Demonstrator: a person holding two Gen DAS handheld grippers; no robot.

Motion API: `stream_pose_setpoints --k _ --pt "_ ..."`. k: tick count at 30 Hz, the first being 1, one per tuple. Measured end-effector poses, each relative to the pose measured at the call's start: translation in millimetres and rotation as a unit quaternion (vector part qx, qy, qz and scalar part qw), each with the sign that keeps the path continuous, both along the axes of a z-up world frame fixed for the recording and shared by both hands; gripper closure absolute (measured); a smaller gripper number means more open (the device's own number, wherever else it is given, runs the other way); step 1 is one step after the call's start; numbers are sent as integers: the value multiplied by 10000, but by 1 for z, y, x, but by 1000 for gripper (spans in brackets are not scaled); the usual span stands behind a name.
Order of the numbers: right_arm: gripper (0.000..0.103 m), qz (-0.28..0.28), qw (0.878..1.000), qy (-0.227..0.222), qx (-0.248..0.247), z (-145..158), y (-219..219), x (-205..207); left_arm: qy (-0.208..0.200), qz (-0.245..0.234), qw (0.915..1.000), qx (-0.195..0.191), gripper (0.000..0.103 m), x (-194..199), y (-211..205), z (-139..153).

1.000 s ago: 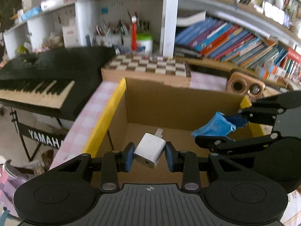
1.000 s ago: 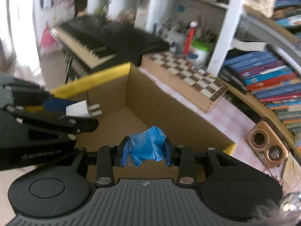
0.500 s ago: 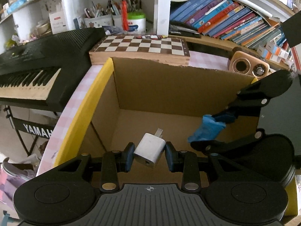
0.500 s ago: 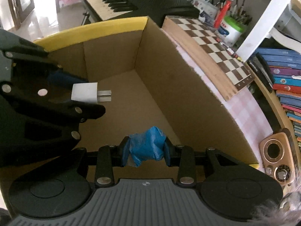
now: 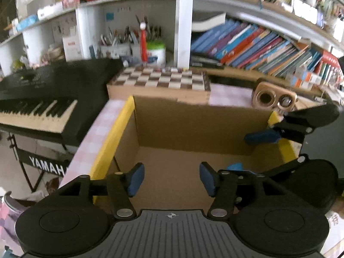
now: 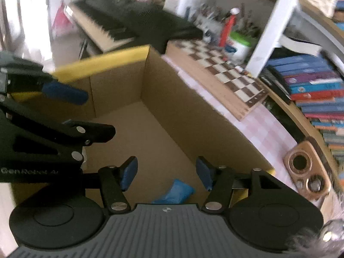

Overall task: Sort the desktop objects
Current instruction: 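Open both grippers to drop the plug and cloth into the box, then withdraw both tools from the box back toward the table objects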

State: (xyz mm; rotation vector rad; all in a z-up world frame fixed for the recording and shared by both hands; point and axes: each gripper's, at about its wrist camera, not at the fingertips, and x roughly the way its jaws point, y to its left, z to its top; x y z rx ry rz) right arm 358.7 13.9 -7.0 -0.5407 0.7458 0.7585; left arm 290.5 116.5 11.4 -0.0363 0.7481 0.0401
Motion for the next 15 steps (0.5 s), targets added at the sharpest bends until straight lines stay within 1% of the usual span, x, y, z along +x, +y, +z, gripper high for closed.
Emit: stream_pose_setpoints --k 4,5,7,9,15 --pt "43 -239 9987 -173 416 15 -16 -16 -298 -12 9995 50 35 -18 -6 17" --pt "43 -323 9979 -277 486 19 -19 -21 -385 -9 9992 61 34 -24 -8 22" --pt "43 -485 9957 -477 621 26 -27 -32 -511 4 9987 74 28 -34 -10 29" --pt "42 -647 9927 -623 810 34 -37 -43 -642 11 9979 88 25 -45 -12 36" --pt "41 -1229 9801 -873 1290 54 -67 -70 -919 -13 9958 60 24 -75 -19 48"
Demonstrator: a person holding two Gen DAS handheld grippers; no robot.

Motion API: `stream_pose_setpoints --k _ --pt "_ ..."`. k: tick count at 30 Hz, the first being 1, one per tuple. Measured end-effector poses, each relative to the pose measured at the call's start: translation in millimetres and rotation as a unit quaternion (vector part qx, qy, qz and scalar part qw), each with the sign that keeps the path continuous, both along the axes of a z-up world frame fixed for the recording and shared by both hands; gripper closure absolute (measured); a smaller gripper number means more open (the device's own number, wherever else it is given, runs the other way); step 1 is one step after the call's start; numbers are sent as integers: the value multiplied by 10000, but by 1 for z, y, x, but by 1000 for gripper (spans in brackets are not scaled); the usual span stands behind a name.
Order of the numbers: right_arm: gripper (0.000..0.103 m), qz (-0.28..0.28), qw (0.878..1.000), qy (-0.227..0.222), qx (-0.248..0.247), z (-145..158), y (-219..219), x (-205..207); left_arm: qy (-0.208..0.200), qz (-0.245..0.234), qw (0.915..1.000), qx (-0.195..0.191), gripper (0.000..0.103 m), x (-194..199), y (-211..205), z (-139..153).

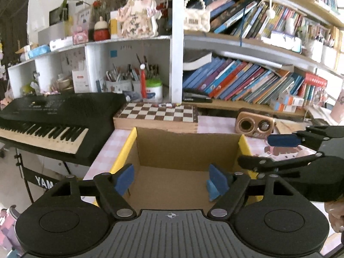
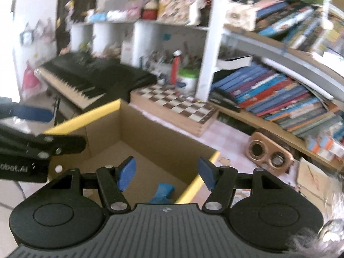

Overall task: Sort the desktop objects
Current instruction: 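Withdraw both tools from the box back toward the table objects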

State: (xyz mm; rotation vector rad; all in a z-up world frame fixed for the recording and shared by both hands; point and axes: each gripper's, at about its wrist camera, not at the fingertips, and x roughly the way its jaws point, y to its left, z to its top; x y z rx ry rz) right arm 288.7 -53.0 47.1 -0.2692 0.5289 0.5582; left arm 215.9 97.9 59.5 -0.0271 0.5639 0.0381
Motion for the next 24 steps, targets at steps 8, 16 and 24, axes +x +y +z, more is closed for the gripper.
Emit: stream_pose_setpoints --k 8,16,24 --pt "39 -596 9968 -200 490 18 -35 -41 -457 -3 9989 -86 19 -45 -5 17" --pt "39 -845 9949 -192 520 17 -49 -85 -568 24 9982 -193 18 -83 4 19" --pt "38 -1276 9898 -210 594 9 -58 -132 -518 106 9982 -295 18 -122 10 12"
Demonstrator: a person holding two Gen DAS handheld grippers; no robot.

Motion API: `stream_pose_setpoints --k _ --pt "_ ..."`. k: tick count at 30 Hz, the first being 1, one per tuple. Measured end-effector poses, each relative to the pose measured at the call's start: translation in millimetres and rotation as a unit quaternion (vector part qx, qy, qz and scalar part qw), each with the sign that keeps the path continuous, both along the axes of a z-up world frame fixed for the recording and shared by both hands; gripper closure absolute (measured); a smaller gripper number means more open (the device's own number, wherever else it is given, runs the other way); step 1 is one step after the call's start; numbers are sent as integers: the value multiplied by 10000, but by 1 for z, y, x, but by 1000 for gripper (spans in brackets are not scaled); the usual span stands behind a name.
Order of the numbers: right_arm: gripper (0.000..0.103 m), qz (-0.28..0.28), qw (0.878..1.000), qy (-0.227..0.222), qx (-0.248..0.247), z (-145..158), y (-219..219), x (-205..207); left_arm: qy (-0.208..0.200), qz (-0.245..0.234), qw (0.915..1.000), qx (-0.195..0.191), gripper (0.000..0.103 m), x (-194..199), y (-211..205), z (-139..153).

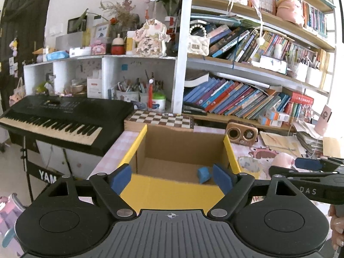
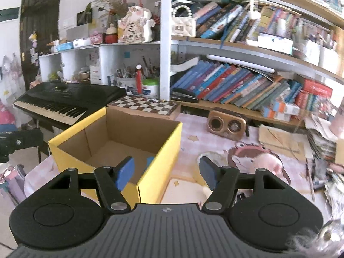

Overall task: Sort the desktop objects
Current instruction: 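Withdraw both tools from the box back toward the table objects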

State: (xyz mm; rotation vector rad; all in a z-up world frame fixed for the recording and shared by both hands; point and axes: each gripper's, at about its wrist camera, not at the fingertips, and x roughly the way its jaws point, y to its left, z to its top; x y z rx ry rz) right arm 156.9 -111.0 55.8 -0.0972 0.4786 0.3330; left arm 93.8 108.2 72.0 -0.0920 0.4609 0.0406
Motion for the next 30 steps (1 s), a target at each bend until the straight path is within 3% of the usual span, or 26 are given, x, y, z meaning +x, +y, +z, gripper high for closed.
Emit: stream_pose_setpoints --k 14,30 --pt "38 -505 9985 27 189 -18 -15 -64 10 93 9999 89 18 -49 2 -10" --pt "36 -594 9974 400 -67 -56 -17 -119 513 -264 9983 81 18 -79 -26 -51"
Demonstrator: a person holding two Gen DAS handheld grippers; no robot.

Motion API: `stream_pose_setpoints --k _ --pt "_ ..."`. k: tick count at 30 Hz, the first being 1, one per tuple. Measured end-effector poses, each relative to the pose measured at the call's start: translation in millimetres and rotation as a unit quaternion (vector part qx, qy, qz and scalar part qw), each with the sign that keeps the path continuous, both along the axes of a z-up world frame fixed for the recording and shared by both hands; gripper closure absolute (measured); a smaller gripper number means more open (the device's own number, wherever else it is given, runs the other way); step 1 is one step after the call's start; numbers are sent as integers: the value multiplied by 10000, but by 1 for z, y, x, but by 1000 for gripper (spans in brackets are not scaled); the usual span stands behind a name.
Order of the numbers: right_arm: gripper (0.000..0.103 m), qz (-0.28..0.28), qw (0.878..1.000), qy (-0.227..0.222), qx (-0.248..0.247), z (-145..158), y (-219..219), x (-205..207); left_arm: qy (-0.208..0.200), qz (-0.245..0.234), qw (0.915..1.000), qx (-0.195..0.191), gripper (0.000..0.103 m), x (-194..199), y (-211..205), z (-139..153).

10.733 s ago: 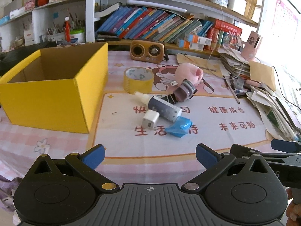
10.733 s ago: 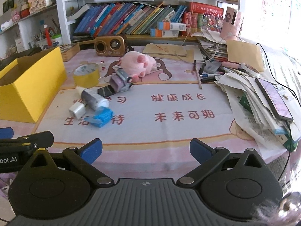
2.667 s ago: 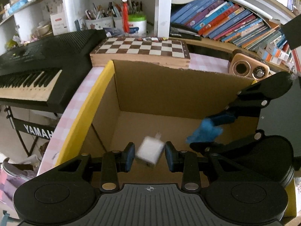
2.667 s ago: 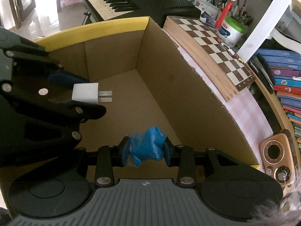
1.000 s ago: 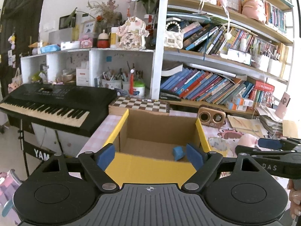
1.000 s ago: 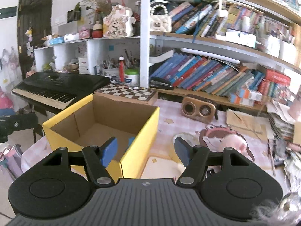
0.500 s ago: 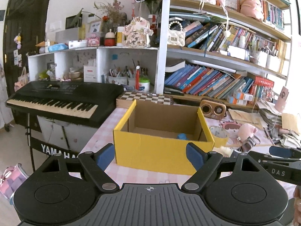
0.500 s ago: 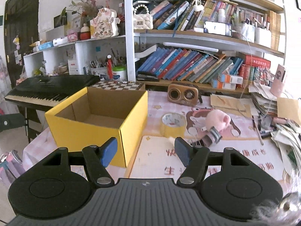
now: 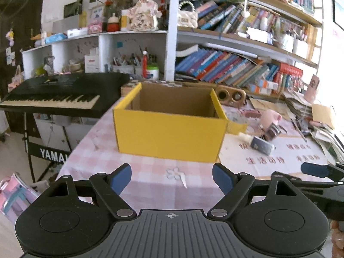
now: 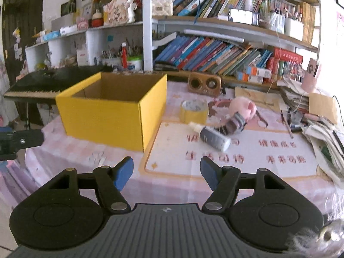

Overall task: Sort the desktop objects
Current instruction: 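Withdraw both tools from the box back toward the table objects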

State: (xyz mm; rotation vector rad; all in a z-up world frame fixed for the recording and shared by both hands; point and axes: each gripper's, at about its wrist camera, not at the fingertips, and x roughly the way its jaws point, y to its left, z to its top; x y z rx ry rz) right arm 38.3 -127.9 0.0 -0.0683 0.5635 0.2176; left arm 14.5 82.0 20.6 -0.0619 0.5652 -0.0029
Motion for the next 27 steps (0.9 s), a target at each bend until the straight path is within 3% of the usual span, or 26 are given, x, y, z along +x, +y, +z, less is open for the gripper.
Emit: stream_pose_setpoints --k 7,27 --pt "33 178 9994 193 -218 -13 0 -18 217 -237 9994 -103 18 2 -10 -12" --pt "30 -539 9973 452 -199 -21 -56 8 491 -951 9941 -197 18 54 -75 -22"
